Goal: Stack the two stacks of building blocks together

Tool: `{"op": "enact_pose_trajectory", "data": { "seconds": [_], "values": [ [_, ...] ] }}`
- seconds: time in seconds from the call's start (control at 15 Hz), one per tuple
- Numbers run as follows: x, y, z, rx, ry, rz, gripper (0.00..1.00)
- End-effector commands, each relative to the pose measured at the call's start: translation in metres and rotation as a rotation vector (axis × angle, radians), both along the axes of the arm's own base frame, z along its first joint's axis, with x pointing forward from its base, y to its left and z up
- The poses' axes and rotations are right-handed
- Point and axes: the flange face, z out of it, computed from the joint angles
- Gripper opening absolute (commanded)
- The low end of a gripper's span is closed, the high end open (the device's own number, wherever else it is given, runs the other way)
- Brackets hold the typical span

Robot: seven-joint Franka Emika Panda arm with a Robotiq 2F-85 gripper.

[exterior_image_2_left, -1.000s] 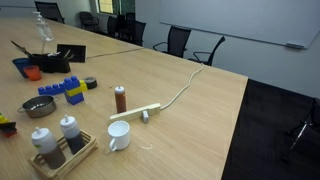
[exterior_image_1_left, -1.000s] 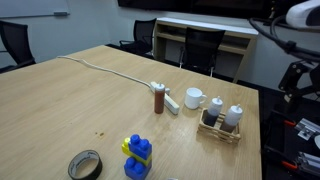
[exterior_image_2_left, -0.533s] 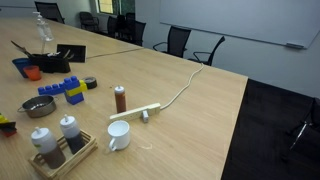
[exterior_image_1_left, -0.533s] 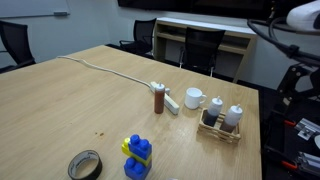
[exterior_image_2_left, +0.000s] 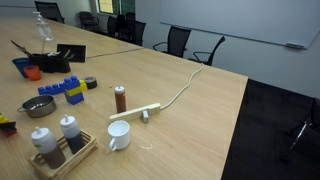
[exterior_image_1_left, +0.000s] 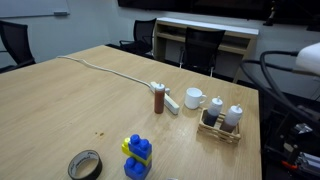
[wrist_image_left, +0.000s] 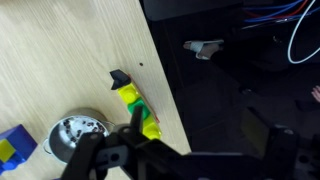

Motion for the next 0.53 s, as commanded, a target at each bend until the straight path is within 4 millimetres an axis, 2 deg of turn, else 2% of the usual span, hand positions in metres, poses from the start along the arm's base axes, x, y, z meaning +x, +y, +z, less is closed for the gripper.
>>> {"op": "enact_pose_trajectory", "data": {
  "seconds": [0.0, 0.13, 0.47],
  "values": [
    [-0.002, 0.005, -0.009, 0.013, 0.016, 0.047, 1.0],
    [0.0, 0.01, -0.021, 0.028, 0.035, 0.097, 1.0],
    [0.002, 0.013, -0.018, 0.038, 0.032, 0.108, 1.0]
  ]
}}
